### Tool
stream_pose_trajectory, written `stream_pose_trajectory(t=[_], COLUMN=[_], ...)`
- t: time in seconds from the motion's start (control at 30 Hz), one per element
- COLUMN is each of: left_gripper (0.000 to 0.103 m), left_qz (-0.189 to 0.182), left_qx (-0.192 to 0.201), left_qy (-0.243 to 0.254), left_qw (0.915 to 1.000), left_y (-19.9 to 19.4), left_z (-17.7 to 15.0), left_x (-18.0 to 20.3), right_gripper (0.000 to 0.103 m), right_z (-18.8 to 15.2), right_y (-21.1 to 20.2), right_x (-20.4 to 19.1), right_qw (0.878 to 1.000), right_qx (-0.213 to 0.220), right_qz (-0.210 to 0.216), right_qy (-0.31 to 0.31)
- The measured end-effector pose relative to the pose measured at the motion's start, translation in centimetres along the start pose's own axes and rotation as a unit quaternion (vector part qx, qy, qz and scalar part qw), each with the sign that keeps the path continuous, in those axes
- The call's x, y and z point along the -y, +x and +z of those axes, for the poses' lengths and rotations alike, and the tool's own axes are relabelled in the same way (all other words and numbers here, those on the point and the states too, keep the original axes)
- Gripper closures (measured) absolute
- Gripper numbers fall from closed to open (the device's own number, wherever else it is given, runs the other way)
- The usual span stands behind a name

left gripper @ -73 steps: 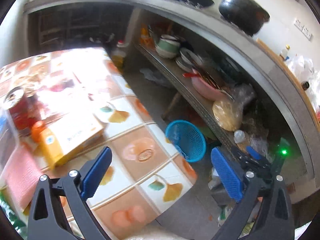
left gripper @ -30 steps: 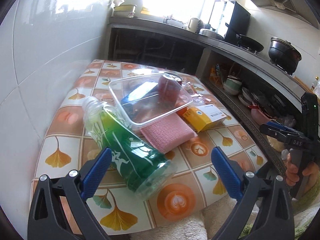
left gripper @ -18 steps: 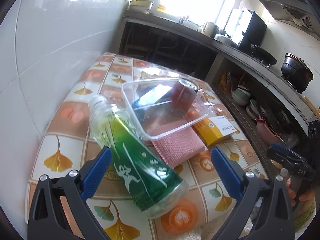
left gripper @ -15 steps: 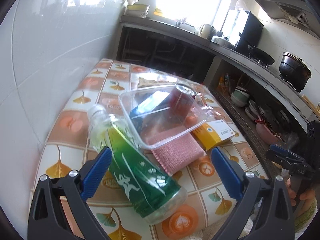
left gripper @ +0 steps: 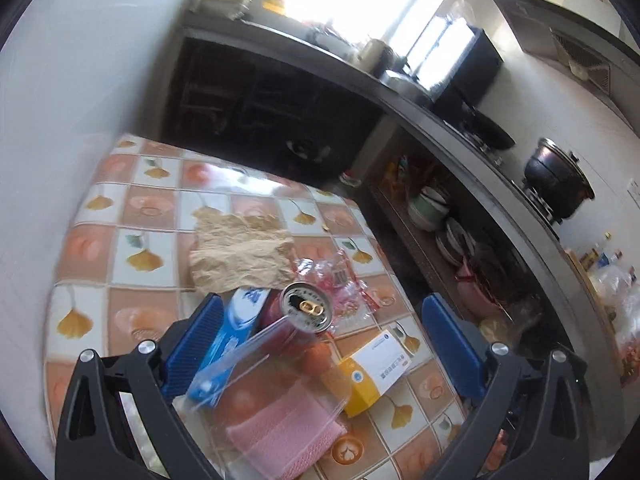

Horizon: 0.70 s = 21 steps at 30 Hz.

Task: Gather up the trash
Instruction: 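Grasp the tan crumpled paper with the left tool while the right tool grasps a clear wrapper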

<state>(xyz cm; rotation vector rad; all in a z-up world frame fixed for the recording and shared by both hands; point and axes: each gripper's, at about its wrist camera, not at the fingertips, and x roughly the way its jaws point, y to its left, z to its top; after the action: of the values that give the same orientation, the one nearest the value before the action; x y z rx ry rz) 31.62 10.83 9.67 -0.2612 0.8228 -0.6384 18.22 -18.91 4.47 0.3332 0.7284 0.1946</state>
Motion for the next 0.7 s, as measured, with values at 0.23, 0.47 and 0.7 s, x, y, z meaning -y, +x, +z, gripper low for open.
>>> stream_pose_trajectory(t=[0.23,0.47,0.7], left_gripper=[0.006,0.006,0.006], left_qz=[0.071,0.039,0.078], left_qx=[-0.171,-0.236,-0.298], left_qy=[0.094,0.091,0.12], left_qw=[0.9783,0.9667,0.9438], left_y=[13.8,21.1,26.3], left_z=[6.9,8.1,6.9], left_x=[-4.4,-7.1,-8.5], right_gripper=[0.008,0.008,0.008], right_z=[0.8,1.0,1.3], right_y=[1.9,3.9,4.8], right_x=[2.1,4.6,5.7], right_qw=[1.0,0.999,0.999], right_qx=[-0.005,-0.024,-0.029], right_qz=[0.018,0.012,0.009], right_qy=[0.013,0.037,0.046])
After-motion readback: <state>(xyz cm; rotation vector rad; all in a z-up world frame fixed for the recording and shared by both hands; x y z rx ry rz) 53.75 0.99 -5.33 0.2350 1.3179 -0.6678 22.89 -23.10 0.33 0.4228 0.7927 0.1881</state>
